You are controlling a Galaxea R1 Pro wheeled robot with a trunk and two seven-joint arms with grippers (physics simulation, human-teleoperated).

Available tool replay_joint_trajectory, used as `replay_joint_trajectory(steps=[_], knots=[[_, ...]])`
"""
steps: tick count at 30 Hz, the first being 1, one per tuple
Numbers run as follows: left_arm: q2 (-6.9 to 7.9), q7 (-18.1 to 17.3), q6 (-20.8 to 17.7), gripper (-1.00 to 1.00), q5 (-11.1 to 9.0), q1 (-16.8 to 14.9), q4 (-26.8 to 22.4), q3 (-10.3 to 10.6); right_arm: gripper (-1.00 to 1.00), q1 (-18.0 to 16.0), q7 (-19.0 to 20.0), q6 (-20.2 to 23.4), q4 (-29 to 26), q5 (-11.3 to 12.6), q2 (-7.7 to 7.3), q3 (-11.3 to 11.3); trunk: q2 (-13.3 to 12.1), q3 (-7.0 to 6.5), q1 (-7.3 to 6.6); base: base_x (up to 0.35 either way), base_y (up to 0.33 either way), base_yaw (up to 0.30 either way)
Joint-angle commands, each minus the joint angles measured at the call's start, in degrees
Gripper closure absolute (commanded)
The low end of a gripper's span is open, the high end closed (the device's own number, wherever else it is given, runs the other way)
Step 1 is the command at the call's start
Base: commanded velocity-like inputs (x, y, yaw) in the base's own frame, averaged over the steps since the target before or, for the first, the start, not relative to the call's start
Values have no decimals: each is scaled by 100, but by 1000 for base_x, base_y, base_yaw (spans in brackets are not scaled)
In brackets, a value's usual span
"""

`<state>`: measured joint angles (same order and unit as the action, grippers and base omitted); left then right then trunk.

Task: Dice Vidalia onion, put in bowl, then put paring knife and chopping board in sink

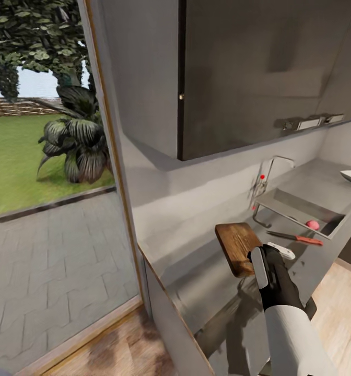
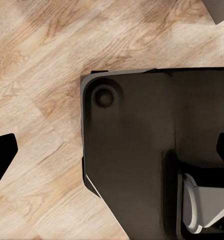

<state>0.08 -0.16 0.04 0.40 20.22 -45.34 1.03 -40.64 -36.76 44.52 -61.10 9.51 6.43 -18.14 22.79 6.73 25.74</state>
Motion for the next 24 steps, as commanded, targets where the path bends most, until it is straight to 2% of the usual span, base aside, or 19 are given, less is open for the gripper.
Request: replay_joint_trajectory(steps=[1,19,24], knots=[[1,-2,-1,-100,4,2,-9,3,-100,-6,-51,4,-7,60,5,-5,12,21,4,50,39,0],[1,-2,-3,-100,4,3,-4,6,-100,-6,-51,4,-7,60,-10,-5,12,185,4,18,6,0],[-14,-2,-4,-100,4,0,15,153,-100,-6,-51,4,-7,60,-10,-7,12,230,4,96,0,0]])
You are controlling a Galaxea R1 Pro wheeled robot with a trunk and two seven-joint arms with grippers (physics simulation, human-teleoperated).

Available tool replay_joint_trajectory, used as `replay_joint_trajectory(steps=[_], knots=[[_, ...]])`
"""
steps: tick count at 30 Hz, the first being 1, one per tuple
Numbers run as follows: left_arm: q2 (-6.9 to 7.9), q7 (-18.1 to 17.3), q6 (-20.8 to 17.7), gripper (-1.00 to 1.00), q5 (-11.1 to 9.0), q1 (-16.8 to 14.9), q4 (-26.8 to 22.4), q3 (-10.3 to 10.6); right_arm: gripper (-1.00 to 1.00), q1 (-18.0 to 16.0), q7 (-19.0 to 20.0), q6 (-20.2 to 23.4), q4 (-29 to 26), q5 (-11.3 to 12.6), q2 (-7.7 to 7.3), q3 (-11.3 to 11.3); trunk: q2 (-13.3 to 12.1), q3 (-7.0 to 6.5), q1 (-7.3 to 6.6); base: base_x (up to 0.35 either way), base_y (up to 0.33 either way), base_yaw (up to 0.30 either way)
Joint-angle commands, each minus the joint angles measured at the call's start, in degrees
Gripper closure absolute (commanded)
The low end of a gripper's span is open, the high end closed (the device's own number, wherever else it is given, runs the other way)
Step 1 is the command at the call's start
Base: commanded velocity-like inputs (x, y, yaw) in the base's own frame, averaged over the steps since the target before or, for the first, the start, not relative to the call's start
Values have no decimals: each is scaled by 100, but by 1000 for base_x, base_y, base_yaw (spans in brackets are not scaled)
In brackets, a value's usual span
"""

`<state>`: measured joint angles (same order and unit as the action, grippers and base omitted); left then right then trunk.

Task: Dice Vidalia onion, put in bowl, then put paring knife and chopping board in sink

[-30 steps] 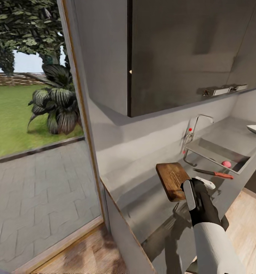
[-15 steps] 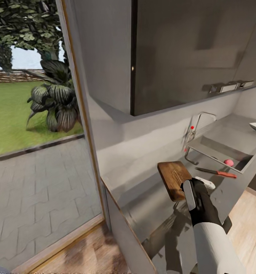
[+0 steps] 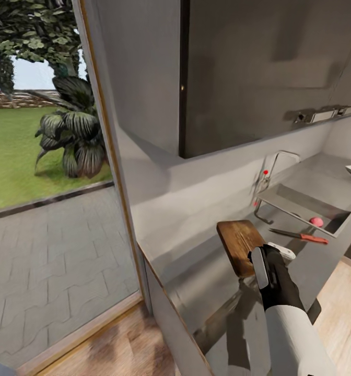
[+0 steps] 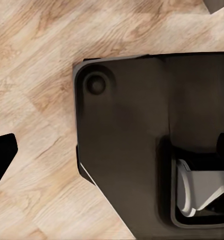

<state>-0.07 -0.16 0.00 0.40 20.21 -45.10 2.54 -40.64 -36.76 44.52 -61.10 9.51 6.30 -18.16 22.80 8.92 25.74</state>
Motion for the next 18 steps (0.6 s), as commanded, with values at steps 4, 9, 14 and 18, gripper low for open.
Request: replay_joint_trajectory(steps=[4,9,14,18], knots=[[14,3,0,-100,4,1,0,79,-100,-5,-51,4,-7,60,-11,-10,12,48,4,17,0,0],[15,5,0,-100,4,1,1,87,-100,-5,-51,4,-7,60,-14,-11,12,93,4,2,0,0],[15,6,0,-100,4,1,1,88,-100,-5,-51,4,-7,60,-8,-10,12,139,4,0,0,0],[14,7,0,-100,4,2,5,92,-100,-5,-51,4,-7,60,-6,-11,12,175,4,0,0,0]])
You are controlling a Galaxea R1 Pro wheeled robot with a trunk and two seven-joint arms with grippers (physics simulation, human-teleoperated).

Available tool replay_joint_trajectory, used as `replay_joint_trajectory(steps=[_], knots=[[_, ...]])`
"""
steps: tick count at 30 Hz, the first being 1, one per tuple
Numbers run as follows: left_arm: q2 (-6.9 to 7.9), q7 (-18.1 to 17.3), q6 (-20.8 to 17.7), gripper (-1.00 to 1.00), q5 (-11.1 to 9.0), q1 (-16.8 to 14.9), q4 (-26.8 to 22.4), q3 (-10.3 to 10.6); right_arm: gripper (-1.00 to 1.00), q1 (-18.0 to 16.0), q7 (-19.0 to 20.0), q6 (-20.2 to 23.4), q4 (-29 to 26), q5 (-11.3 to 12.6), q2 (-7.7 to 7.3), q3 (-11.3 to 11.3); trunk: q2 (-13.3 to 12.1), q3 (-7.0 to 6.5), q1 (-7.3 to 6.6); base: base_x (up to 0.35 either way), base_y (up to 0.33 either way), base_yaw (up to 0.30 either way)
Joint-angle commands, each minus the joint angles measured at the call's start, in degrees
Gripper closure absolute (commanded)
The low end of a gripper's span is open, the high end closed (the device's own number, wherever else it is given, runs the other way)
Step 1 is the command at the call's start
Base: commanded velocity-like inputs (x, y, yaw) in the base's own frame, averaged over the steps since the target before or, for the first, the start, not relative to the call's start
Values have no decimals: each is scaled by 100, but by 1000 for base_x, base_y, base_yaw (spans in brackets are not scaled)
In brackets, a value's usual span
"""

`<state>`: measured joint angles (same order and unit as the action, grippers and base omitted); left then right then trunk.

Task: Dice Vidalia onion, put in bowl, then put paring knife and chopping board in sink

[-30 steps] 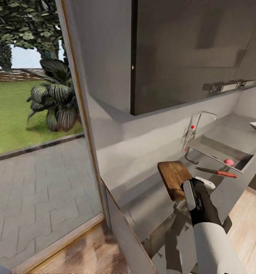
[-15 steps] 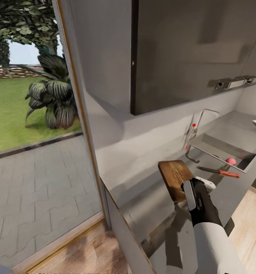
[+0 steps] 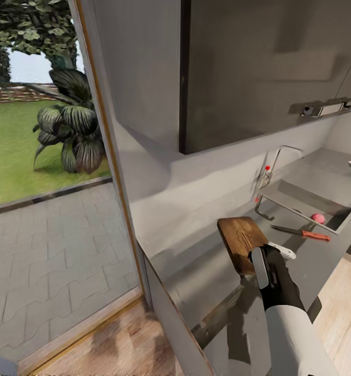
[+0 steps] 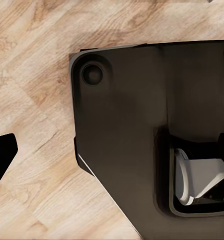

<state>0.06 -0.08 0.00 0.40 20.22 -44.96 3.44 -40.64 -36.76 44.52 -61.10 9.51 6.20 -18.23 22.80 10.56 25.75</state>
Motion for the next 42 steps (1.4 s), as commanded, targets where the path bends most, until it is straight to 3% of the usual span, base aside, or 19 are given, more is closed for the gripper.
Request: replay_joint_trajectory(steps=[1,34,42], knots=[[1,-1,0,-100,4,1,-10,4,-100,-5,-51,4,-7,60,3,-5,12,20,3,0,0,0],[3,0,0,-100,4,2,40,1,-100,-5,-51,4,-7,59,12,-5,12,320,3,0,0,0],[3,0,0,-100,4,2,40,-1,-100,-5,-51,13,-7,55,12,3,12,341,3,0,0,0]])
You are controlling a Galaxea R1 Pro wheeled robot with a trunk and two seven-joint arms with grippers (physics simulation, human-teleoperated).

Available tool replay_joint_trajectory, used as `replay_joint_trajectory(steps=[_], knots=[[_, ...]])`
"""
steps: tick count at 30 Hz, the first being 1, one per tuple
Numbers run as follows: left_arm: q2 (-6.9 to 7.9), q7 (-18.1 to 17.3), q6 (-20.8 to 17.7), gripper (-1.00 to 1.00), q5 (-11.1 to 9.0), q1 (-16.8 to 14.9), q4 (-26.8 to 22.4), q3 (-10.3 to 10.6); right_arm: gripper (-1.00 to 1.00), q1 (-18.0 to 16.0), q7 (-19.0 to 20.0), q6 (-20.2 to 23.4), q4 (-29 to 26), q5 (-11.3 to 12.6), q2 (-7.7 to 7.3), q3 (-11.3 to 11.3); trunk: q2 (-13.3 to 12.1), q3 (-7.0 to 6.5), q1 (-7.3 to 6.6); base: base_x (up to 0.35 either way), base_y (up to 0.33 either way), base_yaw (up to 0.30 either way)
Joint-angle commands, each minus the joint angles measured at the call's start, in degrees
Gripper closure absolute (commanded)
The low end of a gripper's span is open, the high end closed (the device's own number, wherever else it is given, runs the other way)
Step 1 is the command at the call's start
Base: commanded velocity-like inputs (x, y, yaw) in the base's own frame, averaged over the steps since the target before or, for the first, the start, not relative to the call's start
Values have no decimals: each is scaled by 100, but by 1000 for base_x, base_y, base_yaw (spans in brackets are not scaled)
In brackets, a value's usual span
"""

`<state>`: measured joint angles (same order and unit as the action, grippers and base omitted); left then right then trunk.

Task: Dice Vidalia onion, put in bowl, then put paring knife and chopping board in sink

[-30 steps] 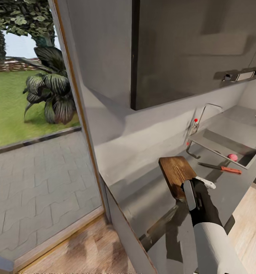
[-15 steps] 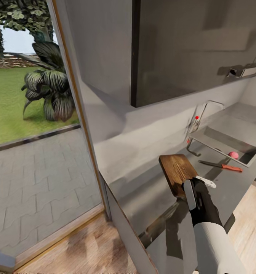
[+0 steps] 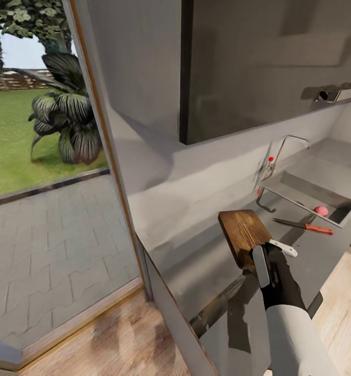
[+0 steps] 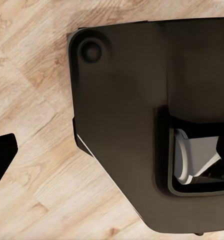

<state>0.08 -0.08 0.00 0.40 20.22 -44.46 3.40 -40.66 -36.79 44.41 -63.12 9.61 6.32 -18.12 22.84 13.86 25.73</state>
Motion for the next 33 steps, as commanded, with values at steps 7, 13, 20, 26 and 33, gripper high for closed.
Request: replay_joint_trajectory(steps=[7,13,20,26,33], knots=[[1,-1,0,-100,4,0,-10,4,-100,-3,-47,26,195,43,-18,-11,8,13,5,0,0,0],[-1,-1,0,-100,4,2,-10,4,-100,-3,-47,47,195,41,-24,-15,8,13,5,0,0,0],[-9,-1,0,-100,4,1,-17,4,100,-3,-47,50,193,42,-24,-16,8,13,5,0,0,0],[-16,-1,0,-100,4,1,-18,3,100,-3,-54,51,192,42,-25,-17,8,13,5,0,0,0],[-14,-1,0,-100,4,0,-18,5,100,-3,-56,43,186,41,-24,-16,8,13,5,0,0,0]])
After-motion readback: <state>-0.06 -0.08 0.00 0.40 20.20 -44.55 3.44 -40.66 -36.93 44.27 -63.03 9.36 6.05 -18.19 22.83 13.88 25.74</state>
